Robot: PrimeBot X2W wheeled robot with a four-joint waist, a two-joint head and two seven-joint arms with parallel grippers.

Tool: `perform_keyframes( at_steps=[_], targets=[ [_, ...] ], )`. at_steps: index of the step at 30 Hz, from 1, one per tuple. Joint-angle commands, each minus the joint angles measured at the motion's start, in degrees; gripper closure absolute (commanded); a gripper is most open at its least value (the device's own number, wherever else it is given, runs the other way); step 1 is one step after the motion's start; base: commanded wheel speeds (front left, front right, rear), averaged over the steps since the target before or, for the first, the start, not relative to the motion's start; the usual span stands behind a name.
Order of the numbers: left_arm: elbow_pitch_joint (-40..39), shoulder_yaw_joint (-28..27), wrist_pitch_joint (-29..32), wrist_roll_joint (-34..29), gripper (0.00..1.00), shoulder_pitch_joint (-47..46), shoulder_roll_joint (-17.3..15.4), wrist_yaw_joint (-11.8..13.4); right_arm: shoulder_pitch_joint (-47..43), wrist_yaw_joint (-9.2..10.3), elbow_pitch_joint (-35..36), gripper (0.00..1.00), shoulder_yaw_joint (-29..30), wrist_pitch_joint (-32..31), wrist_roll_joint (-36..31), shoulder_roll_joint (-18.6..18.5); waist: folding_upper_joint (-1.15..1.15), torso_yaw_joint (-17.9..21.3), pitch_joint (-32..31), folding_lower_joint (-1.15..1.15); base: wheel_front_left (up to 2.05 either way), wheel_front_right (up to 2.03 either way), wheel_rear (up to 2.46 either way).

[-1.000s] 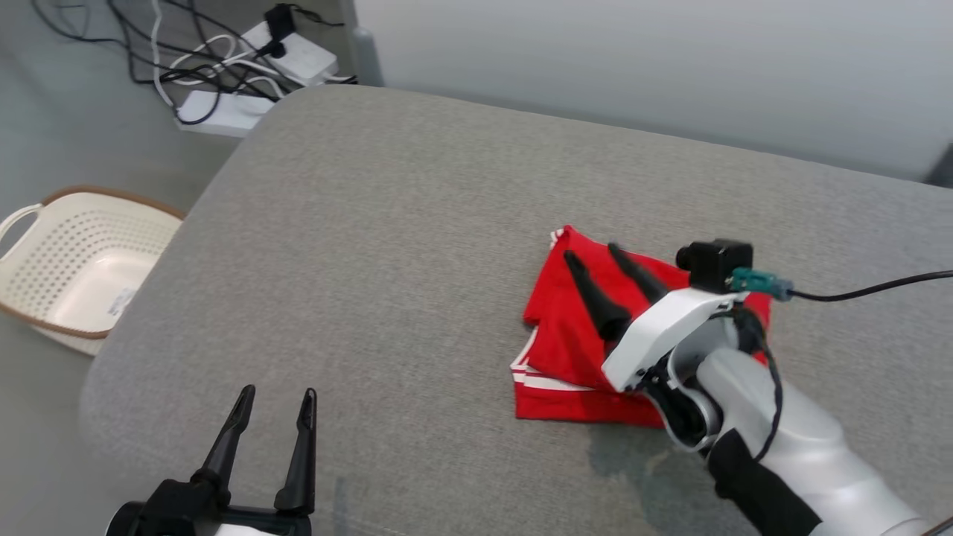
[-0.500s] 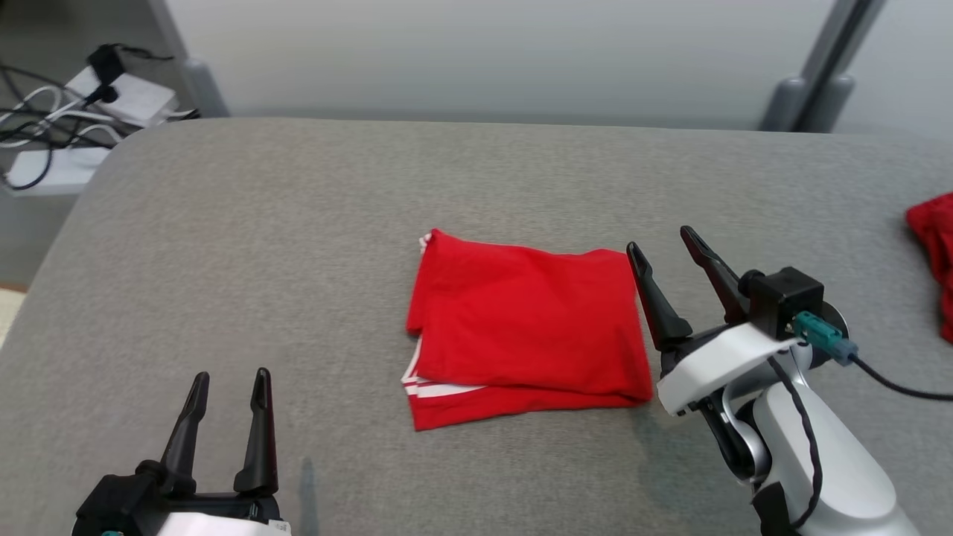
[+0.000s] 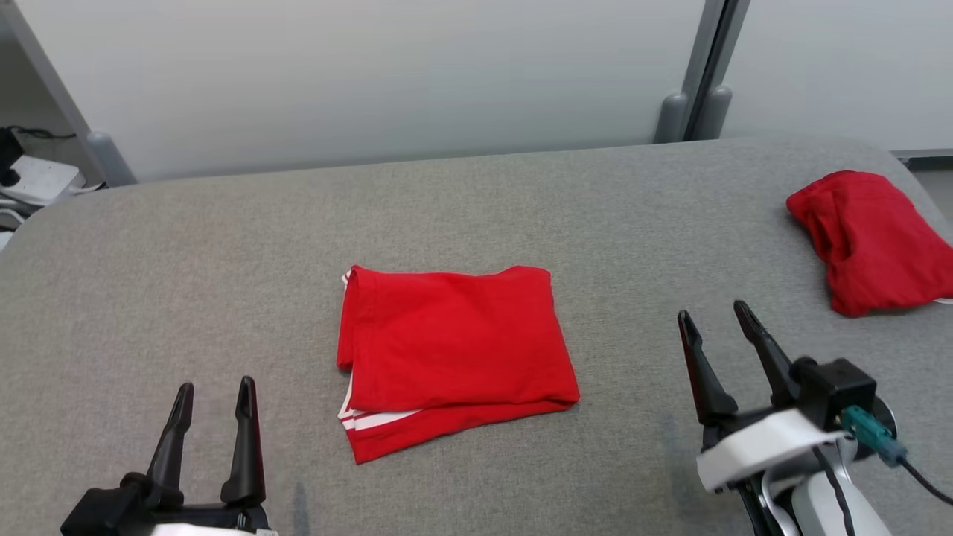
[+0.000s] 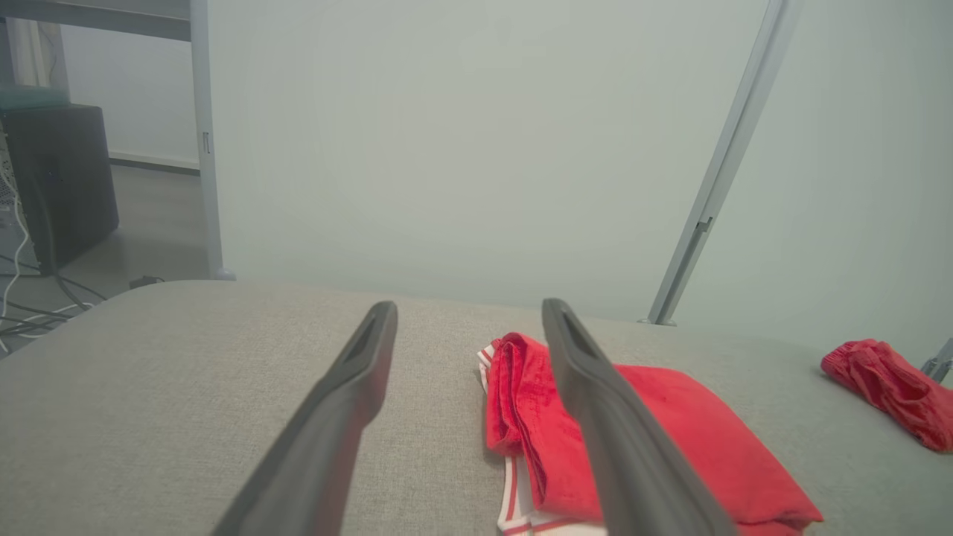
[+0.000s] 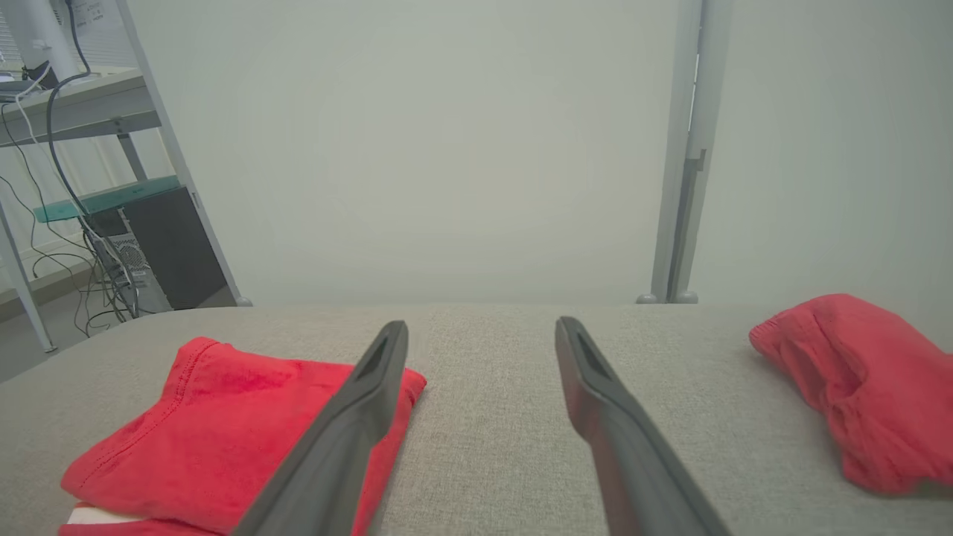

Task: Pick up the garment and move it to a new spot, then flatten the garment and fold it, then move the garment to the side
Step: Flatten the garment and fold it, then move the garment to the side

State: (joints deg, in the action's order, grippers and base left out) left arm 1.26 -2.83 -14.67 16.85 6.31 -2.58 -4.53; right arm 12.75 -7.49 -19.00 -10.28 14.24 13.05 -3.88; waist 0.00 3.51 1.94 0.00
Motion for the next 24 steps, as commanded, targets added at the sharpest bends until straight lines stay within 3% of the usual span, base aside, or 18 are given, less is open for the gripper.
perform_keyframes(
  at_steps=[1, 15, 24],
  targets=[
    [-1.6, -1.94, -0.33, 0.51, 0.0, -0.78, -0.3, 0.66, 0.12, 0.0, 2.09, 0.0, -0.73, 0.75, -0.71, 0.26, 0.0, 0.68, -0.7, 0.0, 0.0, 0.0, 0.0],
    [-2.59, -1.62, -0.33, -0.8, 0.0, 2.11, -0.3, 1.72, -8.45, 0.0, 11.16, 0.0, 1.04, 0.75, -0.81, 0.53, 0.0, 1.48, -3.51, 0.0, 0.0, 0.0, 0.0],
    [-2.48, -0.84, -0.33, -2.61, 0.0, 2.58, -0.3, 1.37, -9.56, 0.0, 10.21, 0.0, -0.37, 0.75, -1.44, 0.63, 0.0, 0.63, -4.16, 0.0, 0.0, 0.0, 0.0]
  ],
)
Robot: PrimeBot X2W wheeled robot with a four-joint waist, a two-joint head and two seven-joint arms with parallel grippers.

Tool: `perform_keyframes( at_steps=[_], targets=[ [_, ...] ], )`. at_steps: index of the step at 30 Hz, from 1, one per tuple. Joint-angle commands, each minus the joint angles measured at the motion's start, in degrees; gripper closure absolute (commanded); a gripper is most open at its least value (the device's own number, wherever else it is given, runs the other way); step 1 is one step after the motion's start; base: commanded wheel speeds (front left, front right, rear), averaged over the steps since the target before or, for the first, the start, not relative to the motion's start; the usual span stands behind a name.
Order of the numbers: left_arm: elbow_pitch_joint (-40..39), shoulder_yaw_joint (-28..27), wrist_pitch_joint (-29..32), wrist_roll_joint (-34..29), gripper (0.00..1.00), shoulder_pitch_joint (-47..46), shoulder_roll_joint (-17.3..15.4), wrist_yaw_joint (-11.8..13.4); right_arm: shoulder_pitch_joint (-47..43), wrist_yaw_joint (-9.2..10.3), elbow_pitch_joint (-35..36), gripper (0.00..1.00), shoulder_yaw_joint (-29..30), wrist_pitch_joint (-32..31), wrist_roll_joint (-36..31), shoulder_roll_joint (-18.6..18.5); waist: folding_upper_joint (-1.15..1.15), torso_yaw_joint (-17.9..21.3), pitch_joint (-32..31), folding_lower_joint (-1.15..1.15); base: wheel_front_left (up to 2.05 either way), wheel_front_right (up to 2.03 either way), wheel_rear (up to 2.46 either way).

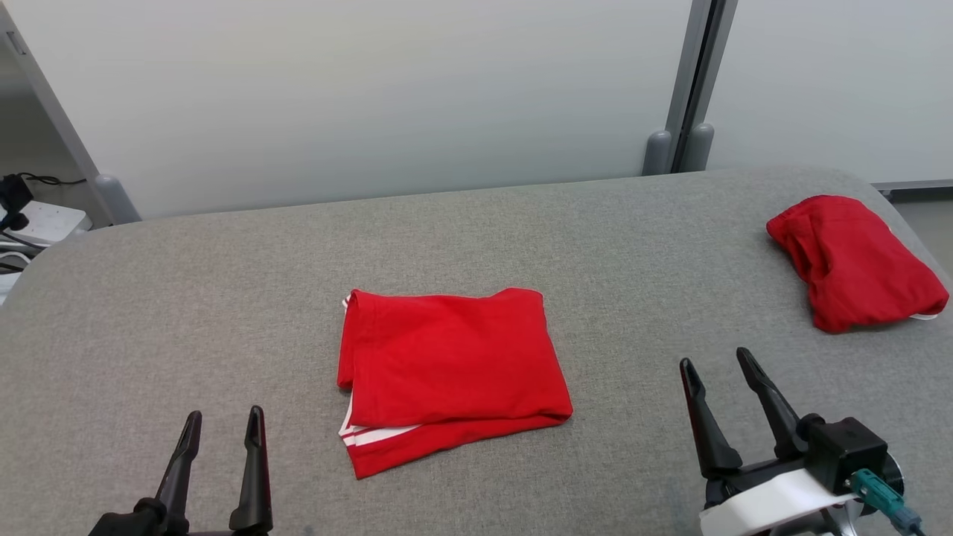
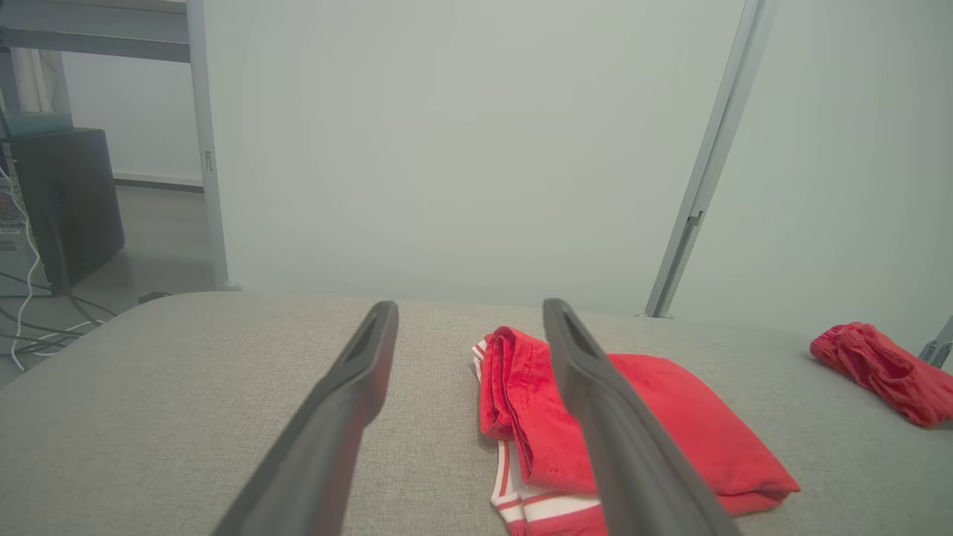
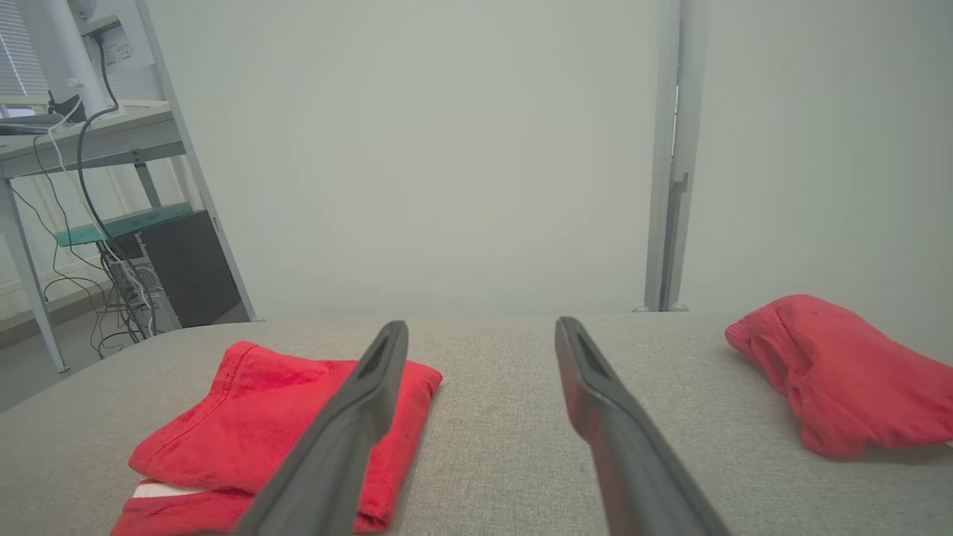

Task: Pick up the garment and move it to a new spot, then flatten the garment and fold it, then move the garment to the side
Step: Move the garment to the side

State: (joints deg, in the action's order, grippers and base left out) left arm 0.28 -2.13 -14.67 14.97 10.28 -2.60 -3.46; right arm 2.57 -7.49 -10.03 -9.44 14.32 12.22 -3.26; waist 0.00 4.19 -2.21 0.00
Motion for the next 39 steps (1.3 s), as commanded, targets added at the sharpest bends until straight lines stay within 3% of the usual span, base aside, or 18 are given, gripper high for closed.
perform_keyframes(
  at_steps=[1, 25, 30, 33, 34, 39],
  targets=[
    [-1.47, -1.47, -0.33, -0.83, 0.0, -1.36, -0.28, 0.32, 0.58, 0.0, 1.17, 0.0, -1.24, 0.68, -0.72, 0.0, 0.0, -0.13, -0.06, 0.0, 0.0, 0.0, 0.0],
    [-0.15, -1.93, -0.33, -1.01, 0.0, -1.56, -0.28, 0.65, 0.71, 0.0, -0.83, 0.0, -2.25, 0.68, 0.83, 0.0, 0.0, -0.81, -0.56, 0.0, 0.0, 0.0, 0.0],
    [-0.3, -1.84, -0.33, -1.06, 0.0, -1.79, -0.28, 0.47, 4.61, 0.0, -8.87, 0.0, -5.21, 0.68, 7.87, 0.1, 0.0, -1.32, 0.16, 0.0, 0.0, 0.0, 0.0],
    [-0.26, -1.25, -0.33, -1.34, 0.0, -2.17, -0.28, 0.15, 9.19, 0.0, -16.47, 0.0, -7.53, 0.68, 14.47, 0.12, 0.0, -2.33, 0.74, 0.0, 0.0, 0.0, 0.0],
    [-0.13, -0.83, -0.33, -1.57, 0.0, -2.39, -0.28, -0.15, 12.83, 0.0, -21.87, 0.0, -9.82, 0.67, 18.86, 0.04, 0.0, -3.3, 1.23, 0.0, 0.0, 0.0, 0.0],
    [0.19, -0.24, -0.33, -1.7, 0.0, -2.8, -0.28, -0.82, 21.7, 0.0, -32.23, 0.0, -16.04, -0.96, 26.44, -0.89, 0.0, -5.78, 2.69, 0.0, 0.0, 0.0, 0.0]
  ],
)
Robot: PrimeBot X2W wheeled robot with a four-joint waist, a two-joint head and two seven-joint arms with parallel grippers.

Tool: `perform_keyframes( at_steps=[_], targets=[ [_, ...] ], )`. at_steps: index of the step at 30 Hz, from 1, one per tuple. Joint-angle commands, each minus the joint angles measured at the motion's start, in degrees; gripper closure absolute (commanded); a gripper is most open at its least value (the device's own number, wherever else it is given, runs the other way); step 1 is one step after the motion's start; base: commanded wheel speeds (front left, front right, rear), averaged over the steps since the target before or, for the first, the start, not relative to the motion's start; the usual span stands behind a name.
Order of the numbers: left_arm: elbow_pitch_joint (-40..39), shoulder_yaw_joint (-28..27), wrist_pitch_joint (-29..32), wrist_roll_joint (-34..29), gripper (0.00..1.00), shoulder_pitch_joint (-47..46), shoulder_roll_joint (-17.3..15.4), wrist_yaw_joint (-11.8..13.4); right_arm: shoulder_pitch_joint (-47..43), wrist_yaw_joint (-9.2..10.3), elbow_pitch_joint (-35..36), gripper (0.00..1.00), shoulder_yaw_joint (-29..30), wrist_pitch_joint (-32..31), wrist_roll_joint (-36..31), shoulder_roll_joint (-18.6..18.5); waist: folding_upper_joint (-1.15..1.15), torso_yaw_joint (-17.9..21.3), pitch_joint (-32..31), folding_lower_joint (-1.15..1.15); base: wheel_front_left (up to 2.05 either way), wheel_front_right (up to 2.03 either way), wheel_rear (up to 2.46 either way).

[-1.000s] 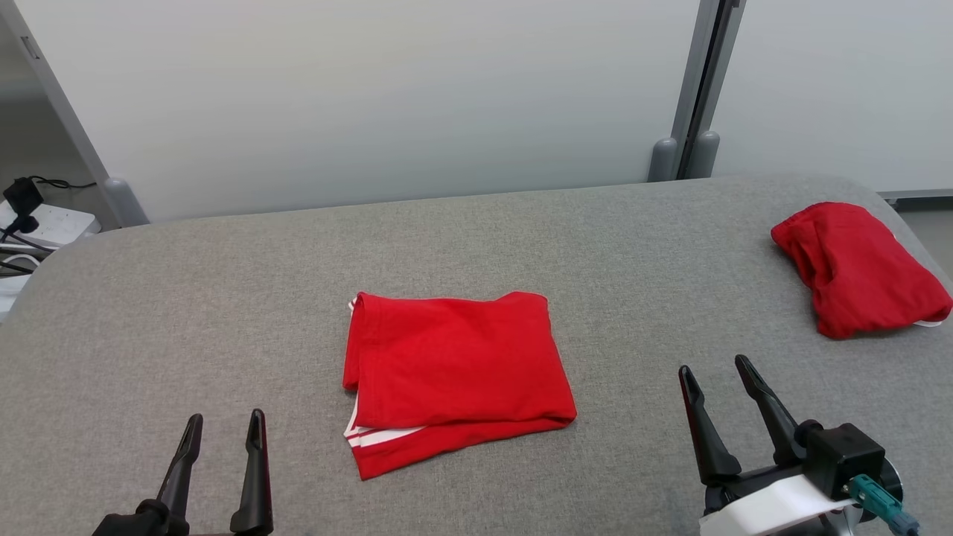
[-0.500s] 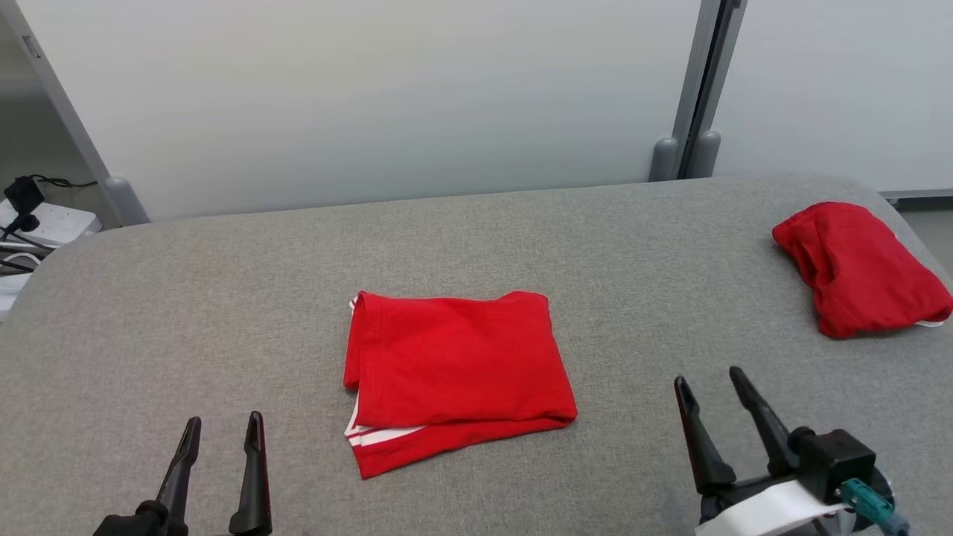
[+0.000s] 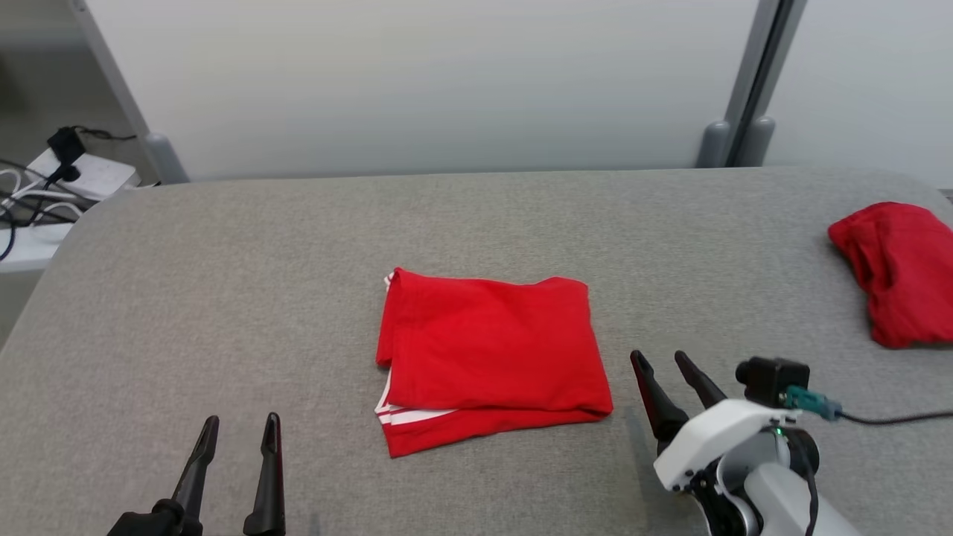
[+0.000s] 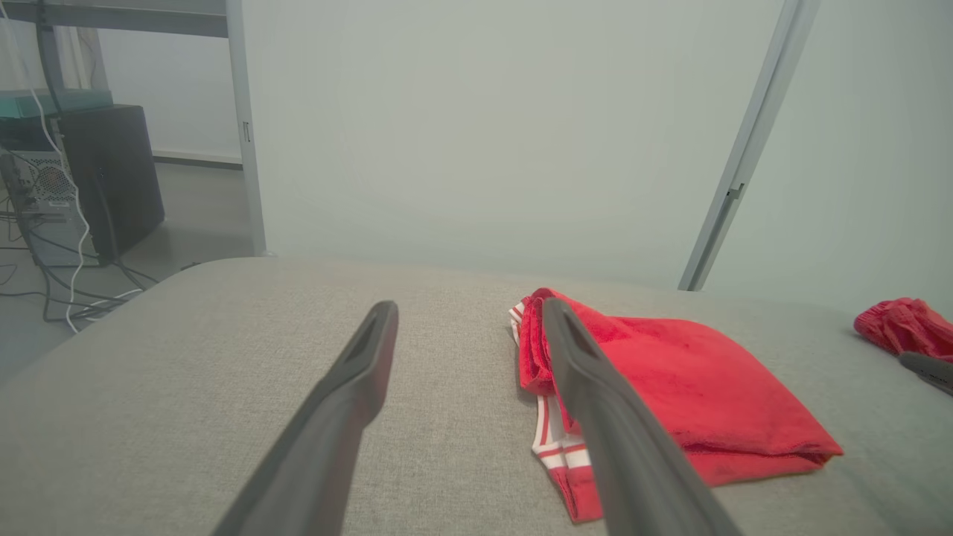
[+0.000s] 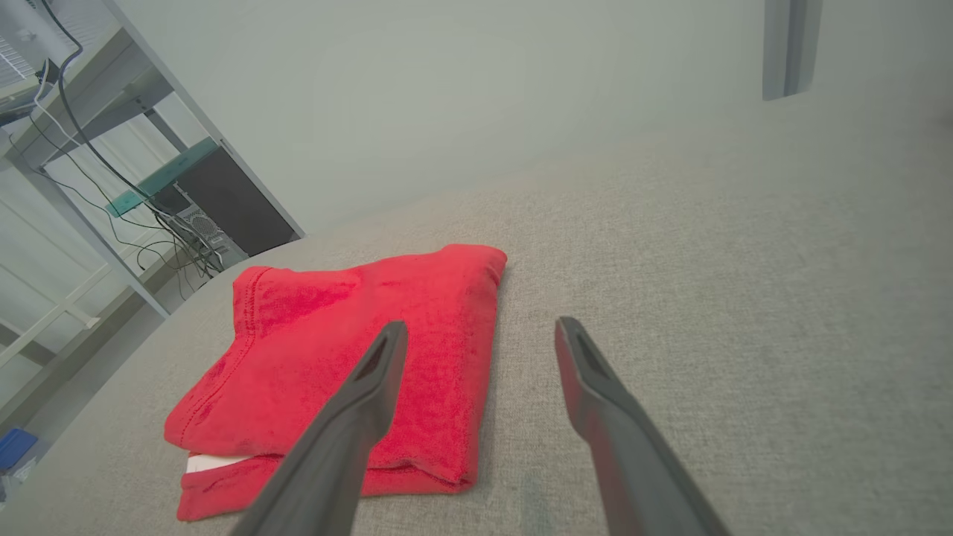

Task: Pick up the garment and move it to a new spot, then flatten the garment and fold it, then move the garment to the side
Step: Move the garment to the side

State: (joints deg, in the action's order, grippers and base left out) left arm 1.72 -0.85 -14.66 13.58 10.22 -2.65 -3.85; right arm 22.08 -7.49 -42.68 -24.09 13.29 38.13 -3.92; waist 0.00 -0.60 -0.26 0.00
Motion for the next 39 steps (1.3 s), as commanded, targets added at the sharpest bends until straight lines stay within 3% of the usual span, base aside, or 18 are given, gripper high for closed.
perform_keyframes(
  at_steps=[1, 7, 16, 28, 29, 30, 39],
  targets=[
    [-1.15, -1.34, -0.34, -0.29, 0.0, -2.86, -0.22, -0.59, 3.65, 0.0, -1.28, 0.0, -2.54, -0.1, 1.49, -0.44, 0.0, -1.59, 1.06, 0.0, 0.0, 0.0, 0.0],
    [-0.68, -0.75, -0.34, -0.31, 0.0, -4.33, -0.22, -1.3, 10.56, 0.0, -10.27, 0.0, -7.34, -1.57, 5.63, -1.19, 0.0, -5.08, 3.83, 0.0, 0.0, 0.0, 0.0],
    [0.66, 0.3, -0.34, 0.99, 0.0, -7.22, -0.22, -2.33, 16.82, 0.0, -19.79, 0.0, -9.77, -2.15, 9.36, -0.92, 0.0, -9.79, 7.55, 0.0, 0.0, 0.0, 0.0],
    [1.51, -0.37, -0.34, 0.55, 0.0, -9.0, -0.22, -2.88, 18.0, 0.0, -24.12, 0.0, -12.87, -4.39, 12.95, 0.13, 0.0, -12.05, 9.09, 0.0, 0.0, 0.0, 0.0],
    [1.56, -0.44, -0.34, 0.49, 0.0, -9.1, -0.22, -2.9, 18.03, 0.0, -24.12, 0.55, -13.17, -4.37, 13.23, 0.21, 0.0, -12.08, 9.08, 0.0, 0.0, 0.0, 0.0],
    [1.59, -0.5, -0.34, 0.43, 0.0, -9.2, -0.22, -2.92, 18.07, 0.0, -24.07, 1.0, -13.53, -4.27, 13.42, 0.27, 0.0, -12.11, 9.09, 0.0, 0.0, 0.0, 0.0],
    [1.34, -1.03, -0.34, 0.25, 0.0, -9.18, -0.22, -2.79, 19.18, 0.0, -21.22, 1.0, -17.88, -0.42, 13.33, -0.62, 0.0, -11.54, 8.68, 0.0, 0.0, 0.0, 0.0]
  ],
)
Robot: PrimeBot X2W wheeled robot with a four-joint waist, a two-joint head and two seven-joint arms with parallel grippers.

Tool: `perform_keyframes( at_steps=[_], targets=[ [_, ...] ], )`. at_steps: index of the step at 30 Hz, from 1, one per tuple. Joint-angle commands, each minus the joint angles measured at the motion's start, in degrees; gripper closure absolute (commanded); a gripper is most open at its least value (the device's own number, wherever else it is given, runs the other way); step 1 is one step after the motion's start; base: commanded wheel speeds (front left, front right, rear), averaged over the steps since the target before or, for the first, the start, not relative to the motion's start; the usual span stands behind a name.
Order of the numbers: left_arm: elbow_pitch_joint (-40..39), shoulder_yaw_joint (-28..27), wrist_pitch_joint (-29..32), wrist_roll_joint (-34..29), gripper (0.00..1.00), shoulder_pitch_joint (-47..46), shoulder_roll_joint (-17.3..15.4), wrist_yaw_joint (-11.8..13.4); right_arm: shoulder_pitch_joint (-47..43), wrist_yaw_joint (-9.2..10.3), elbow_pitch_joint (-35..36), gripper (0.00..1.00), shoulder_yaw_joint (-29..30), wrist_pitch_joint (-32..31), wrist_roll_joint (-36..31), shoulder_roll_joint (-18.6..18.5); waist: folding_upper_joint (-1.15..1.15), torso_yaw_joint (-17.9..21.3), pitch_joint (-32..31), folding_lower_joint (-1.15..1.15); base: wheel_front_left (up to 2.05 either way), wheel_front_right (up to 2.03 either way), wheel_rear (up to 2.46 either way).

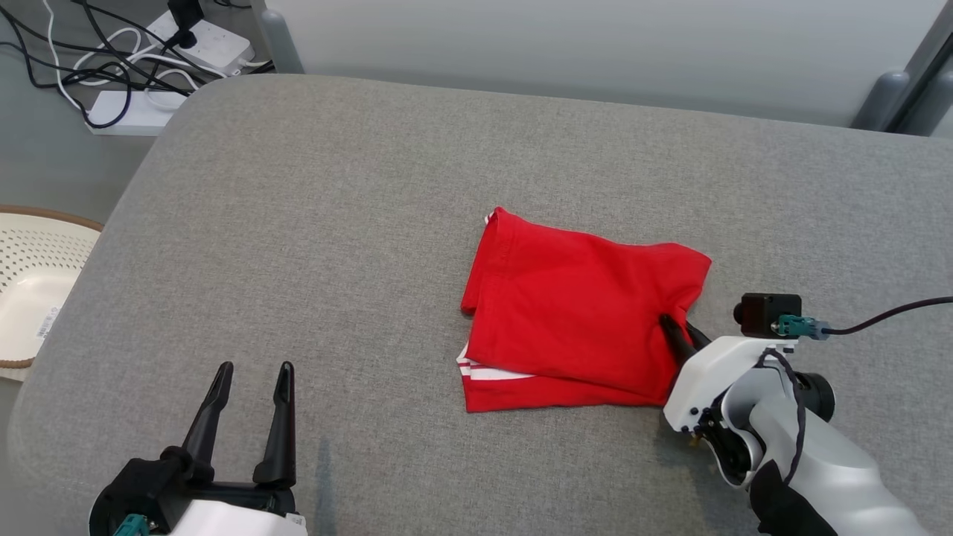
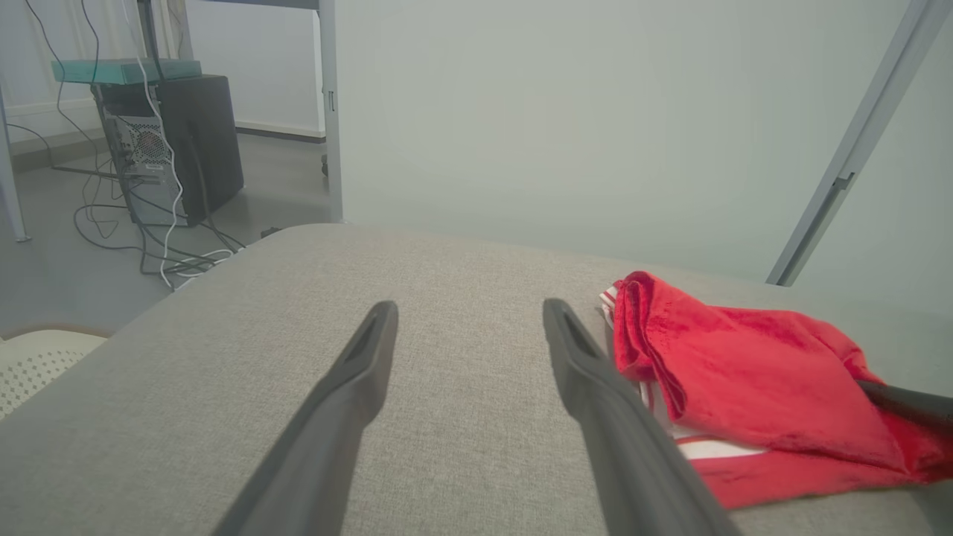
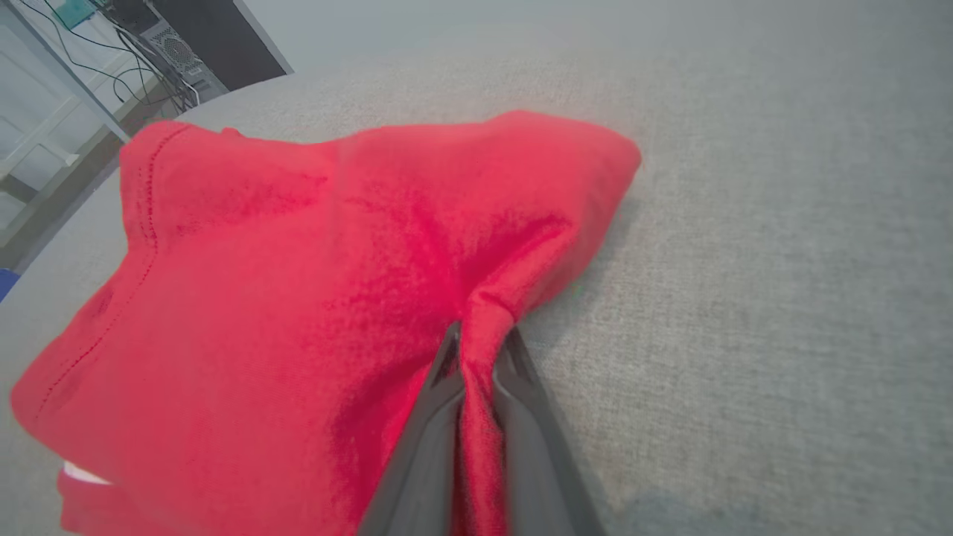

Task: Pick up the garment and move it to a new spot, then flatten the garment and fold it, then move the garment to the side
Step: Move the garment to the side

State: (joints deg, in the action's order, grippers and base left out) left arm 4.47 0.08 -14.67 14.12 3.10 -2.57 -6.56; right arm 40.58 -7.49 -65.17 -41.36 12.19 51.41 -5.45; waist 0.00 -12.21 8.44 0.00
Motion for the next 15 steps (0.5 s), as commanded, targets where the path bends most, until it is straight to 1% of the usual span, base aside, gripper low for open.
perform_keyframes(
  at_steps=[1, 7, 15],
  targets=[
    [-1.47, -1.99, -0.33, -0.27, 0.0, -2.03, -0.31, -0.01, 0.99, 0.0, 1.63, 1.0, -0.99, 1.26, -0.23, 0.73, 0.0, 0.23, -0.06, 0.0, 0.0, 0.0, 0.0],
    [-2.19, -2.35, -0.33, -0.8, 0.0, -1.88, -0.31, 0.1, 2.94, 0.0, 4.73, 1.0, -1.34, 2.75, -2.39, 0.15, 0.0, 2.39, 0.19, 0.0, 0.0, 0.0, 0.0],
    [-3.33, -2.82, -0.33, -1.9, 0.0, -3.6, -0.31, -0.33, 3.26, 0.0, 10.67, 1.0, 5.14, 2.79, -8.77, -0.76, 0.0, 7.92, 2.44, 0.0, 0.0, 0.0, 0.0]
  ],
)
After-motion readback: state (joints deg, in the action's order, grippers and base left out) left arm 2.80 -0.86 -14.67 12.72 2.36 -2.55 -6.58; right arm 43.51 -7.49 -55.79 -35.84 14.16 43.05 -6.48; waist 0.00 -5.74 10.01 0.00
